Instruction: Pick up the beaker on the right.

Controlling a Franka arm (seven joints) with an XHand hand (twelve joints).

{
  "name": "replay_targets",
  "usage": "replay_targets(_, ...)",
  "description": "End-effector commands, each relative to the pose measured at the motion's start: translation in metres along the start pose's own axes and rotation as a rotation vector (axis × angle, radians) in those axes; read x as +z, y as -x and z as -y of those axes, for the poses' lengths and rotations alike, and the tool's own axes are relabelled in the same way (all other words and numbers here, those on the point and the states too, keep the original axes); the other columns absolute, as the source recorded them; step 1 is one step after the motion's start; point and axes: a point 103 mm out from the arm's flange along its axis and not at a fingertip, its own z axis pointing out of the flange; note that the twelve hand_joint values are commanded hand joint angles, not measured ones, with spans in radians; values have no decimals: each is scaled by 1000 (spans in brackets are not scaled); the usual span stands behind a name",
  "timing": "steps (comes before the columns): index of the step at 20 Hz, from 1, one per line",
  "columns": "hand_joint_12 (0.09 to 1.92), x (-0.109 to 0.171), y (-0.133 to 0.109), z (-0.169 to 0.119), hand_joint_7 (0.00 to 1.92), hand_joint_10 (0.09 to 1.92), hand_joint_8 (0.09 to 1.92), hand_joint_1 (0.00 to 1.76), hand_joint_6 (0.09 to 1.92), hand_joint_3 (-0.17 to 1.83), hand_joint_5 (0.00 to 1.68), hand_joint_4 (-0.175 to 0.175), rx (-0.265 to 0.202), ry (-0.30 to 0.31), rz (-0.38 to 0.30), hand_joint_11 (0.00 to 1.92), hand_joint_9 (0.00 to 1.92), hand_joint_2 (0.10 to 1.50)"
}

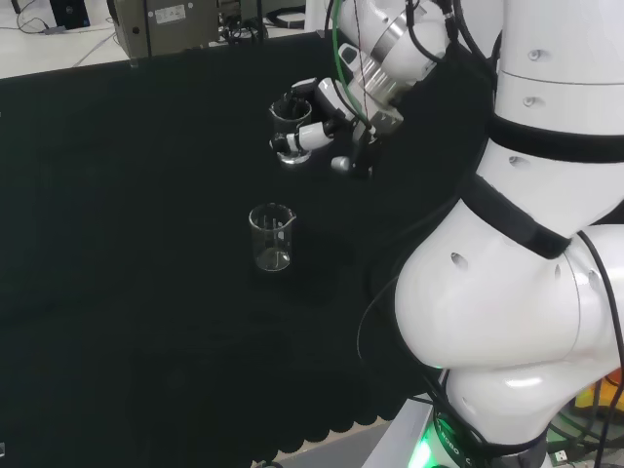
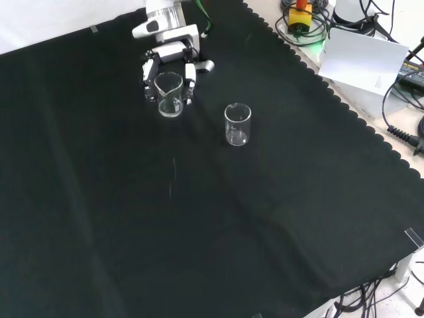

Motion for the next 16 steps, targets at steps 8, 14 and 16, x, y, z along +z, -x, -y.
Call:
replay_targets(8, 698, -73, -24, 58, 1619, 87, 510, 1091, 992, 776, 1124, 175, -33, -222, 174, 1486, 1776, 670)
replay_targets(14, 701, -77, -43, 98, 1615, 87, 520, 1092, 995, 780, 1124, 175, -23, -287, 214, 1484, 1775, 668)
replay_targets(16, 702, -73, -48, 111, 1614, 87, 522, 1092, 995, 781, 1124, 175, -19, -313, 224, 1484, 1775, 667)
